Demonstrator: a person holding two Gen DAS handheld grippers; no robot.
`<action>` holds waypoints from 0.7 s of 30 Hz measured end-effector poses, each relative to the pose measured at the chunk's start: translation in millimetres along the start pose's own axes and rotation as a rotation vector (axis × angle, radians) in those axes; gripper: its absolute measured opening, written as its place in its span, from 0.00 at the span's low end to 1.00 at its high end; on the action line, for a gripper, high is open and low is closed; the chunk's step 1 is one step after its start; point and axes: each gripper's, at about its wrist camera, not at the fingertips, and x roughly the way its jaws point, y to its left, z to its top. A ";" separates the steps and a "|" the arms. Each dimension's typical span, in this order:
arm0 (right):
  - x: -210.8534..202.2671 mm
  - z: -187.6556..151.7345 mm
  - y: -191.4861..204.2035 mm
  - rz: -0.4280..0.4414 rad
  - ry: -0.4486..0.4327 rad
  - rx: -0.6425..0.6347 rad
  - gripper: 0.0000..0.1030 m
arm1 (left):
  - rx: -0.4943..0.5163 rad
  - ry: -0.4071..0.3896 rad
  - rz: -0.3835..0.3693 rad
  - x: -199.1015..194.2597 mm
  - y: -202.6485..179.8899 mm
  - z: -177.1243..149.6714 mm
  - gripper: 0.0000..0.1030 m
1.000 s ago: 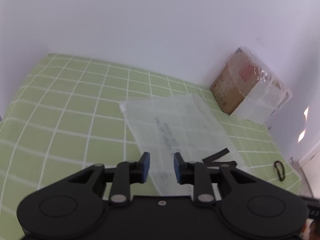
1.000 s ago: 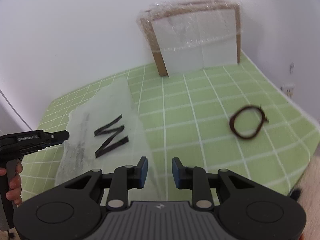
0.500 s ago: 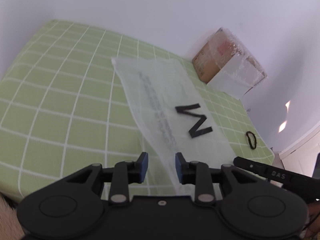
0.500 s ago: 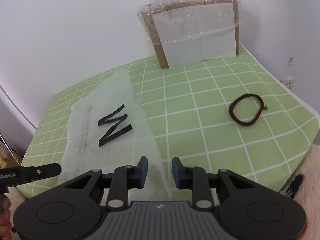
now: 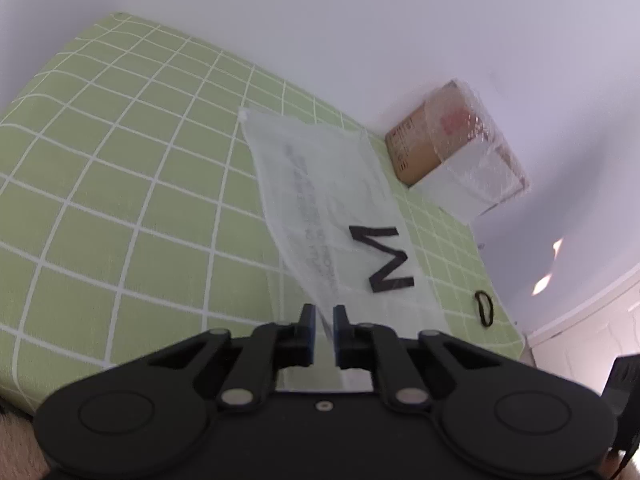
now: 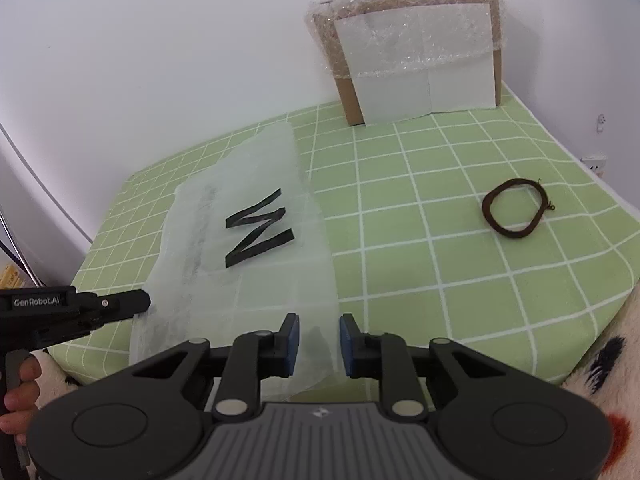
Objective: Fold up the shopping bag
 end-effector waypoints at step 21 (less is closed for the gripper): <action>2.0 -5.1 16.3 0.053 -0.018 -0.099 0.24 | 0.203 -0.062 0.121 7.9 1.2 34.0 0.02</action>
